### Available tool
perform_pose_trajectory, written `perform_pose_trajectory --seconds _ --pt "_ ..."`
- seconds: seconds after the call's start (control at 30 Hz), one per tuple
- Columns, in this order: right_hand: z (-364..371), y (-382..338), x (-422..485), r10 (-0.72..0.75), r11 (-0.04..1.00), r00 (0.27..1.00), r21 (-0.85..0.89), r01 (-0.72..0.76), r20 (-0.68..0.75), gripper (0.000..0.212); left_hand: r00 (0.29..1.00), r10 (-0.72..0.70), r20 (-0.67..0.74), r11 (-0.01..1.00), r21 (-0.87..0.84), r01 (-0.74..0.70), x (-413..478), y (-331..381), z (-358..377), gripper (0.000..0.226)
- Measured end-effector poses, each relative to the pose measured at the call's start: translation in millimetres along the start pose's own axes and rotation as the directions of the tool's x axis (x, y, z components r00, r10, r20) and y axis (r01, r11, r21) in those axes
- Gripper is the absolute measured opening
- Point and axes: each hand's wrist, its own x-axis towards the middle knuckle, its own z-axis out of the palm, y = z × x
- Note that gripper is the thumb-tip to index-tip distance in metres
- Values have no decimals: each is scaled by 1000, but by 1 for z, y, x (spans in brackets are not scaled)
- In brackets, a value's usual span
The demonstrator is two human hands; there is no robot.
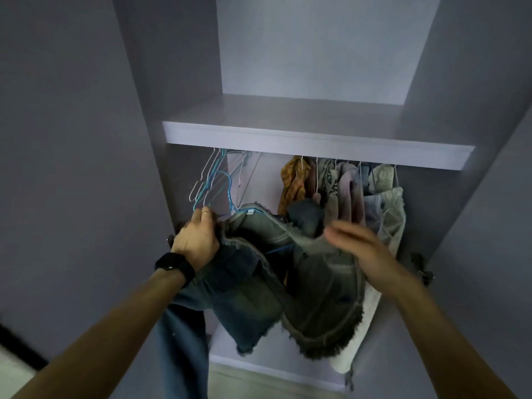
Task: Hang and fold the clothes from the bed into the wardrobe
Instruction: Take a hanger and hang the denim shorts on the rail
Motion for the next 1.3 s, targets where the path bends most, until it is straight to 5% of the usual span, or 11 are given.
perform_pose_trajectory --seconds 0.1,0.17,0.23,0.3,0.37,0.67,0.87,0.97,1.07,1.17,1.3 --pt "-3 21 -10 333 868 855 -484 -113 397 41 977 182 -116 974 -113 -195 2 14 -15 17" --pt "-7 23 2 143 865 980 -498 -57 137 32 913 382 -140 915 -83 -396 -5 25 -25 11" --pt "-10 13 23 -175 744 970 -668 18 -169 51 866 469 -173 872 -64 -485 -9 33 -37 10" --pt "-6 11 48 -136 621 988 -783 30 -71 64 849 478 -223 859 -83 -506 -8 38 -47 9" --pt "13 19 58 -14 727 1000 -687 15 7 52 835 494 -243 850 -68 -522 -8 40 -55 13" --pt "56 43 72 -503 694 858 -639 332 -100 33 887 417 -197 907 30 -420 -18 12 -70 22" --pt "84 2 89 -242 857 925 -511 64 -291 52 817 560 -134 822 209 -529 -36 36 -45 31" --pt "77 -12 88 -49 963 984 -271 1 -171 54 875 437 -208 899 56 -435 -27 34 -42 31" --pt "53 7 71 63 918 998 -392 -56 6 43 893 362 -266 924 -23 -381 -23 18 -44 24" --pt "51 40 65 -38 802 999 -596 36 10 38 897 382 -220 917 -27 -397 -25 16 -41 18" --pt "44 56 58 -163 872 972 -486 61 -171 28 820 551 -156 835 97 -542 -39 -3 -40 22"
